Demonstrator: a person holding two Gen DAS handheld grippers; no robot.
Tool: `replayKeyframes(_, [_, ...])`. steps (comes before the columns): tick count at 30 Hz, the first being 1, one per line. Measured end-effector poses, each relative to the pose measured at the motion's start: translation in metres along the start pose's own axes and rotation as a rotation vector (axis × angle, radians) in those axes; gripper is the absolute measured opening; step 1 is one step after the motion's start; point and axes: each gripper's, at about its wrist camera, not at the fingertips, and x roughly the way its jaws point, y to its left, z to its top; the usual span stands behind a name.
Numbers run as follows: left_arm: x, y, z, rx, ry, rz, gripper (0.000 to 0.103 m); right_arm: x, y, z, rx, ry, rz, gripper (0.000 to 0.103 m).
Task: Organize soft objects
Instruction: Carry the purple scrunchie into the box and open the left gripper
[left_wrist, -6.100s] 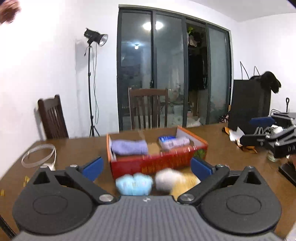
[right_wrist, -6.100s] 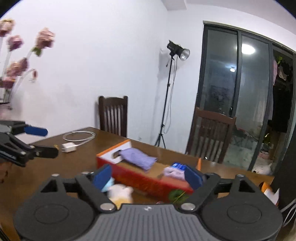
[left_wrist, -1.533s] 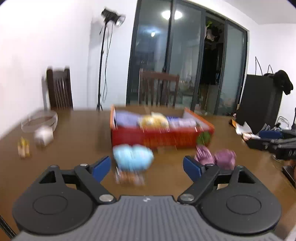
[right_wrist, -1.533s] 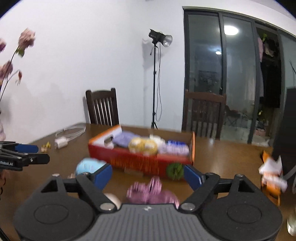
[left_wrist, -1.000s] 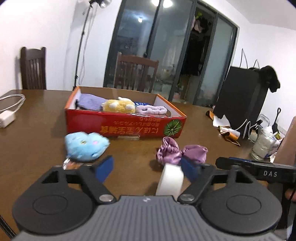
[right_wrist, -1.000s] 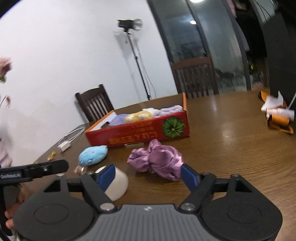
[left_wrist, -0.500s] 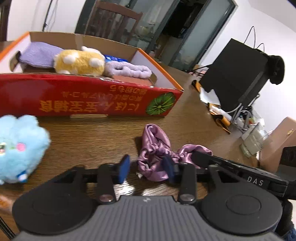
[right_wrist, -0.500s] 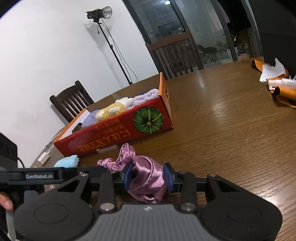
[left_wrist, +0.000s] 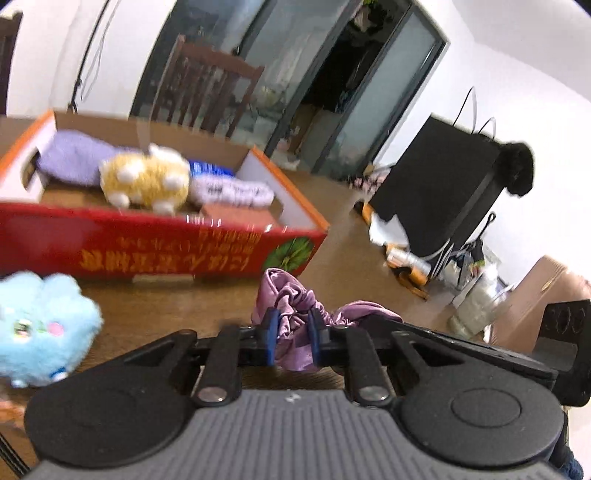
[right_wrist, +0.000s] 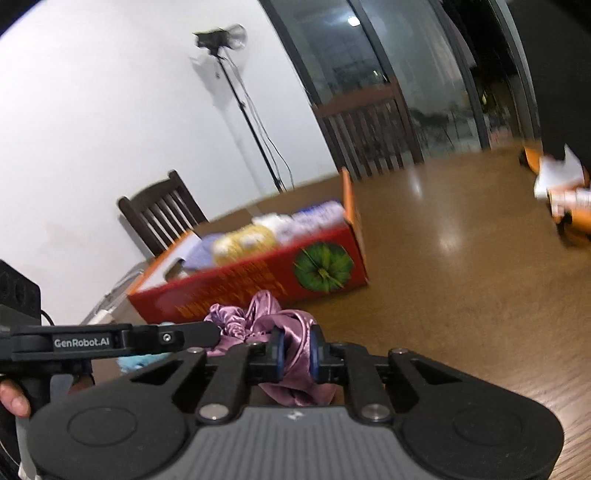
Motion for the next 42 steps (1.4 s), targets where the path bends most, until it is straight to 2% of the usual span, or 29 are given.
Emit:
replayKeyframes(4, [-0.046, -0.016, -0.008, 0.015, -0.080, -0.012, 0.018, -0.028, 0.024, 0.003, -0.042, -0.044, 0.035, 0.013])
replayKeyframes(9, [-0.094, -0.027, -0.027, 0.006, -0.131, -0.001, 0.018, -0.059, 0.055, -0.003, -0.096, -0.073, 0.078, 0.012])
replayKeyframes(15, [-0.119, -0.021, -0.041, -0.036, -0.150, 0.013, 0.018, -0.074, 0.082, -0.008, -0.154, -0.077, 0.104, 0.012])
replayKeyframes(19, [-0.125, -0.016, -0.037, -0.042, -0.176, 0.007, 0.018, -0.071, 0.092, -0.005, -0.178, -0.074, 0.108, 0.012])
replayKeyframes(23, [-0.115, -0.008, -0.018, -0.014, -0.180, 0.017, 0.018, -0.061, 0.098, 0.008, -0.213, -0.085, 0.099, 0.012])
replayKeyframes(25, [-0.105, 0.004, -0.002, -0.026, -0.164, -0.004, 0.018, -0.049, 0.099, 0.020, -0.230, -0.091, 0.093, 0.012])
replayKeyframes(27, [-0.091, 0.023, 0.020, -0.065, -0.145, -0.021, 0.018, -0.028, 0.097, 0.039, -0.220, -0.082, 0.105, 0.011])
replayKeyframes(31, [-0.060, 0.054, 0.062, -0.122, -0.119, -0.003, 0.018, 0.026, 0.086, 0.079, -0.154, -0.026, 0.144, 0.011])
replayKeyframes(37, [0.001, 0.097, 0.103, -0.181, -0.051, 0.083, 0.018, 0.108, 0.081, 0.111, -0.128, 0.014, 0.075, 0.011])
replayKeyframes(42, [0.045, 0.125, 0.104, -0.232, 0.028, 0.172, 0.018, 0.164, 0.075, 0.103, -0.130, 0.098, -0.001, 0.011])
